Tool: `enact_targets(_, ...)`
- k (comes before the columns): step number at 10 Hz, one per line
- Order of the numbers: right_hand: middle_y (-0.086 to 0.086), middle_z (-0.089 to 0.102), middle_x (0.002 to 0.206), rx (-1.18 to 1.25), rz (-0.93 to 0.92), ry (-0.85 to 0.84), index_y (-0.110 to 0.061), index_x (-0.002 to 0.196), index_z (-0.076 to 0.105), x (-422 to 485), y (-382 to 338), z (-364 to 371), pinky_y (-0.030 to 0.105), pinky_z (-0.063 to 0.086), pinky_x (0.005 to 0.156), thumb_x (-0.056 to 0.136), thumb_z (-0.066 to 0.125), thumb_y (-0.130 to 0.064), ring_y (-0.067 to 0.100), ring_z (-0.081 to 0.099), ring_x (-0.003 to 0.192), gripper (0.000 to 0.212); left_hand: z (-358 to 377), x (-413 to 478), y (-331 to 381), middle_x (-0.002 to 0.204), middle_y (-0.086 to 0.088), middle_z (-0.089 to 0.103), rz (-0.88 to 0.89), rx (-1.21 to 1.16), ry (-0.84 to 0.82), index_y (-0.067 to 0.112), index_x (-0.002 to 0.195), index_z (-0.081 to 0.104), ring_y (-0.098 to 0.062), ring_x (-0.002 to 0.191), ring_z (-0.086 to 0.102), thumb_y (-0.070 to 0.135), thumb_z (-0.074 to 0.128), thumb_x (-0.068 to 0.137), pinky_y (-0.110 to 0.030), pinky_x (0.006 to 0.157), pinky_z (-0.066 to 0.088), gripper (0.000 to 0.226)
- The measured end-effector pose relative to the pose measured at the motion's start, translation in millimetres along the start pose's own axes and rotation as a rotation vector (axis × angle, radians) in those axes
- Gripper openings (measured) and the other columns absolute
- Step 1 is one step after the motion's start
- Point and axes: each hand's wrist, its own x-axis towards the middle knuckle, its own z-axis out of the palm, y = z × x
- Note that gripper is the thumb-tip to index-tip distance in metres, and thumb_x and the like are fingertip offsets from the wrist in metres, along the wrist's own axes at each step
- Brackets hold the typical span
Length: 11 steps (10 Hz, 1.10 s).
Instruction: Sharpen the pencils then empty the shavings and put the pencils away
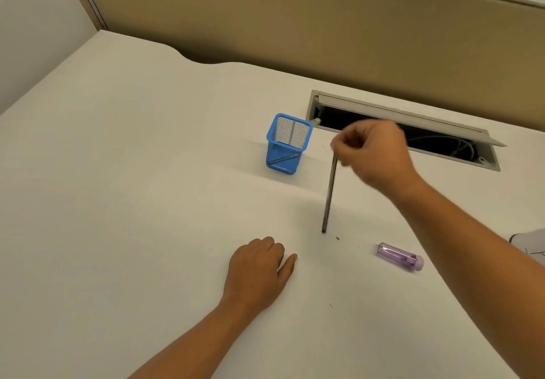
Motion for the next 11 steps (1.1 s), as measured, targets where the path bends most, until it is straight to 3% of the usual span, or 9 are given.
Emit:
enact_targets(1, -0.002, 0.069, 0.063, 0.256, -0.119, 0.21, -0.014, 0.078, 0.075, 15, -25, -17, 0.017, 0.05, 0.053, 0.082, 0.07, -0.01, 0.003, 0.06, 0.05, 0.007, 0, 0, 0, 0.055, 0.002, 0.045, 0.002, -0.011, 0.009, 0.018, 0.058, 0.043, -0.019, 0.049, 0.043, 0.043, 0.059, 0.088, -0.032, 0.045, 0.037, 0.042)
enact_targets(2, 0.003, 0.073, 0.07, 0.356, -0.171, 0.323, -0.012, 0.082, 0.076, 26, -35, -24, 0.024, 0.056, 0.058, 0.08, 0.072, -0.013, 0.012, 0.067, 0.058, 0.004, -1, 0, 1, 0.055, 0.003, 0.045, 0.008, -0.014, 0.019, 0.019, 0.058, 0.043, -0.019, 0.049, 0.043, 0.043, 0.06, 0.087, -0.031, 0.046, 0.036, 0.041)
enact_targets(3, 0.0, 0.072, 0.072, 0.31, -0.195, 0.352, -0.013, 0.083, 0.075, 33, -32, -17, 0.021, 0.056, 0.061, 0.079, 0.074, -0.012, 0.008, 0.068, 0.06, 0.004, -1, 1, 0, 0.055, 0.003, 0.045, 0.011, -0.012, 0.025, 0.019, 0.058, 0.043, -0.019, 0.049, 0.043, 0.043, 0.06, 0.088, -0.031, 0.046, 0.035, 0.041)
enact_targets(6, -0.001, 0.072, 0.078, 0.051, -0.078, 0.206, -0.017, 0.089, 0.073, 31, 9, 44, 0.026, 0.061, 0.071, 0.085, 0.072, -0.012, 0.014, 0.071, 0.072, 0.006, -1, 2, 0, 0.054, 0.002, 0.044, 0.001, -0.029, 0.029, 0.017, 0.058, 0.044, -0.02, 0.049, 0.043, 0.041, 0.061, 0.087, -0.033, 0.044, 0.038, 0.042)
enact_targets(7, 0.001, 0.072, 0.08, 0.074, -0.013, 0.159, -0.021, 0.087, 0.068, 39, 14, 56, 0.024, 0.06, 0.07, 0.088, 0.069, -0.012, 0.016, 0.071, 0.075, 0.009, -2, 2, 1, 0.055, 0.002, 0.044, 0.007, -0.032, 0.03, 0.017, 0.058, 0.044, -0.02, 0.049, 0.042, 0.041, 0.061, 0.087, -0.033, 0.044, 0.038, 0.042)
enact_targets(9, 0.004, 0.074, 0.082, 0.078, 0.063, 0.13, -0.02, 0.085, 0.067, 76, 20, 70, 0.041, 0.063, 0.074, 0.087, 0.071, -0.016, 0.019, 0.073, 0.079, 0.006, -2, 2, 1, 0.055, 0.002, 0.044, 0.003, -0.043, 0.013, 0.017, 0.058, 0.044, -0.019, 0.049, 0.043, 0.041, 0.062, 0.087, -0.031, 0.046, 0.036, 0.041)
enact_targets(11, 0.005, 0.074, 0.081, 0.104, 0.168, 0.177, -0.021, 0.078, 0.065, 100, 25, 76, 0.046, 0.062, 0.072, 0.088, 0.067, -0.022, 0.023, 0.073, 0.077, 0.01, -3, 1, 2, 0.055, 0.003, 0.044, 0.006, -0.087, -0.021, 0.018, 0.058, 0.045, -0.018, 0.049, 0.042, 0.041, 0.063, 0.086, -0.031, 0.046, 0.036, 0.04)
